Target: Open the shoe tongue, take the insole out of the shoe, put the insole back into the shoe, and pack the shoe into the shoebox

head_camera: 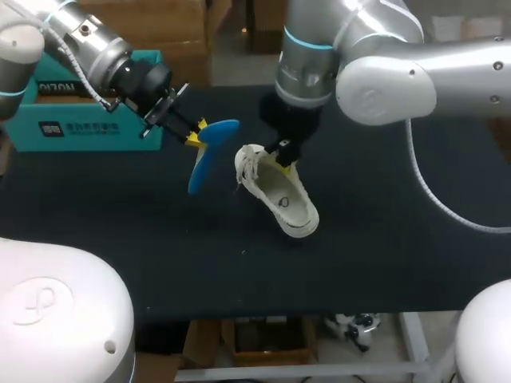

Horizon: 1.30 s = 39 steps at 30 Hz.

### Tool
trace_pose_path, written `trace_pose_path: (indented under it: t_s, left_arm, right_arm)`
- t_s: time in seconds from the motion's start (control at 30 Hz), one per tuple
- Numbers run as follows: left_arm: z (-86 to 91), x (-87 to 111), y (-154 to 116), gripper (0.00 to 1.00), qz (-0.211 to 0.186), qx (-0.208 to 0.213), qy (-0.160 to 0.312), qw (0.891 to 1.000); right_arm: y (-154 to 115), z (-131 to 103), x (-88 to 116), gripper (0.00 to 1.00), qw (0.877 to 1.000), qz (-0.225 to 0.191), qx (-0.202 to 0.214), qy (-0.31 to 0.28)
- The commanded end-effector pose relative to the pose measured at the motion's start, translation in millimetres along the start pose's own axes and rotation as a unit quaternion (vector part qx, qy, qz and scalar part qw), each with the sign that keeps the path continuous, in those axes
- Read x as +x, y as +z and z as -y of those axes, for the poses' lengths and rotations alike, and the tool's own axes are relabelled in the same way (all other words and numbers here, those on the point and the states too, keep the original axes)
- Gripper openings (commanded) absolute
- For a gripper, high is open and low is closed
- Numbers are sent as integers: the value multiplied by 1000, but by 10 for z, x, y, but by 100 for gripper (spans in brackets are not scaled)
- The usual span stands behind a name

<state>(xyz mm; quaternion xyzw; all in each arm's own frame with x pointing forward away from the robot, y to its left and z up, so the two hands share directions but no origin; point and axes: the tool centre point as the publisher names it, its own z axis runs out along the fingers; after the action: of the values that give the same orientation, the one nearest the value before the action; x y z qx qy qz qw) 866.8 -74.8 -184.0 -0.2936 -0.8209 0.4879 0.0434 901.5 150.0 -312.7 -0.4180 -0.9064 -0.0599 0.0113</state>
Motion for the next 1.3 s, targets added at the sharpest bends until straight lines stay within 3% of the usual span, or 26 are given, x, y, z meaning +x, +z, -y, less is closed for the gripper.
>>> trace_pose_path:
  t_s: [0.03, 0.2, 0.43, 0.93, 0.97, 1.0, 1.03, 1.3]
  left_arm:
    - [-53, -116, 8, 0, -38, 14, 6, 999]
    - [-58, -144, 36, 0, -48, 23, 15, 998]
    - [-88, -197, 68, 0, -63, 36, 26, 997]
    - [-133, -308, 173, 0, -86, 44, 36, 995]
    - [-135, -309, 177, 0, -87, 44, 36, 995]
    - [-135, -306, 181, 0, -88, 44, 36, 995]
    - [-134, -302, 184, 0, -88, 44, 36, 995]
    - [-29, -162, 155, 0, -84, 42, 37, 995]
  right_arm:
    - [37, 93, 78, 0, 997, -2, -61, 40]
    - [107, 141, 177, 0, 991, -8, -101, 92]
    - [116, 122, 316, 0, 982, 2, -119, 148]
    - [292, 190, 342, 0, 974, -13, -134, 183]
    - [299, 195, 338, 32, 974, -14, -135, 183]
    - [300, 200, 335, 85, 974, -15, -136, 183]
    - [298, 205, 333, 100, 973, -15, -136, 183]
    - [171, 374, 349, 100, 973, -11, -141, 183]
